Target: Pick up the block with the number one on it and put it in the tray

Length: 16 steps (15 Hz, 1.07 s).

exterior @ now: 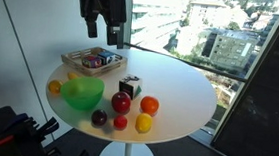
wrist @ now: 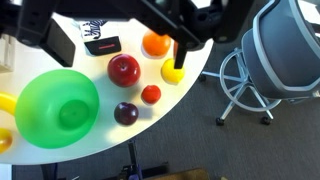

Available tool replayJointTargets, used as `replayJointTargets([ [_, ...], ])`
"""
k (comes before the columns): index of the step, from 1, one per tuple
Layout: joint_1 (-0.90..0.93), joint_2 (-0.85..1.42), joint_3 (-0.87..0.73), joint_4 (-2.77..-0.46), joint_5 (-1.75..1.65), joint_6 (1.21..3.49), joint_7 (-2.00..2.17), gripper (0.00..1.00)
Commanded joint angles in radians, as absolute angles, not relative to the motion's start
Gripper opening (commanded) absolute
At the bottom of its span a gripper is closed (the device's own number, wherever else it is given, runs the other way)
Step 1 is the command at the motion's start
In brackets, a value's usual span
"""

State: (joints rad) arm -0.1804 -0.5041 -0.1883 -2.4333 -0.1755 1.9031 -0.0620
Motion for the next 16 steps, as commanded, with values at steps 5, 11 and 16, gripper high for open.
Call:
replayJointTargets([
  [5, -0.139, -0.314, -0.186, -2.346, -0.116, 2.084, -0.088, 1.0],
  [11, -0.107, -0.17, -0.17, -2.269, -0.104, 2.174, -0.152, 1.0],
  [16, -0.091, -0.068, -0.156, -2.19, -0.069, 2.171, -0.251, 1.0],
])
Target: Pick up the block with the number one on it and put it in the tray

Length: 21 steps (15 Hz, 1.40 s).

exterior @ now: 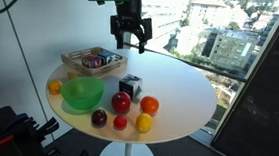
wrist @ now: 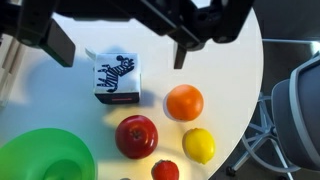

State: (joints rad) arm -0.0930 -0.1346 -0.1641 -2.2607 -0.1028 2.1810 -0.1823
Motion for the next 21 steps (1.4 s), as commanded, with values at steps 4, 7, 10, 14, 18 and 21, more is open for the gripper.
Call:
replayJointTargets([
  [4, -0.095, 0.001, -0.143, -2.129, -0.044, 2.159, -0.293, 1.0],
  [7, -0.099, 0.037, -0.135, -2.097, -0.037, 2.155, -0.308, 1.0],
  [10, -0.1, 0.026, -0.131, -2.126, -0.059, 2.177, -0.275, 1.0],
  [14, -0.1, 0.033, -0.129, -2.116, -0.059, 2.175, -0.276, 1.0],
  [18, -0.1, 0.033, -0.129, -2.116, -0.059, 2.175, -0.276, 1.0],
  [21, -0.097, 0.065, -0.124, -2.105, -0.057, 2.174, -0.259, 1.0],
])
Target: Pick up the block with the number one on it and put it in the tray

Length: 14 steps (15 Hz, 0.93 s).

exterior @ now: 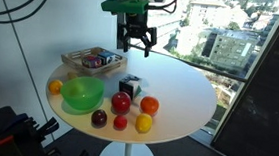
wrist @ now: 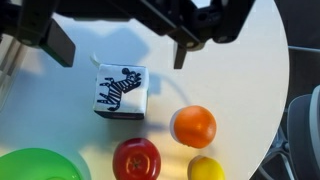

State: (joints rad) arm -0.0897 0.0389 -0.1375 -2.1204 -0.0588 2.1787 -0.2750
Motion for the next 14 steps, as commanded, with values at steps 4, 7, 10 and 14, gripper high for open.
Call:
replayJointTargets([
  [4, -0.094, 0.105, -0.114, -2.102, -0.059, 2.184, -0.216, 1.0],
  [7, -0.094, 0.136, -0.108, -2.097, -0.055, 2.192, -0.183, 1.0],
  [10, -0.092, 0.166, -0.101, -2.089, -0.058, 2.206, -0.167, 1.0],
  [14, -0.09, 0.205, -0.094, -2.08, -0.077, 2.233, -0.168, 1.0],
])
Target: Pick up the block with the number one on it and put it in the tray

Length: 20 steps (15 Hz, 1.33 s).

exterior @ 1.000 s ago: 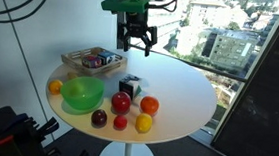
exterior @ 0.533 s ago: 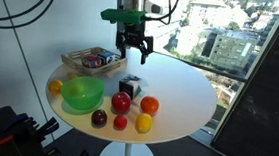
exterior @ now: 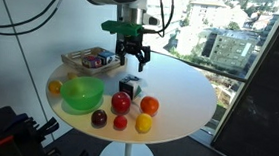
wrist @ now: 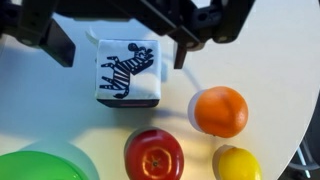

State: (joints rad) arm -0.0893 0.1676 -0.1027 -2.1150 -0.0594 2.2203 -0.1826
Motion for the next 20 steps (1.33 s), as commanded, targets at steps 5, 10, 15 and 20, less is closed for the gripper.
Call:
replayJointTargets([
  [5, -0.088, 0.251, -0.085, -2.062, -0.096, 2.258, -0.18, 1.0],
  [10, -0.09, 0.285, -0.077, -2.049, -0.096, 2.27, -0.19, 1.0],
  [15, -0.091, 0.302, -0.078, -2.045, -0.103, 2.275, -0.189, 1.0],
  [20, -0.088, 0.311, -0.078, -2.043, -0.113, 2.272, -0.185, 1.0],
])
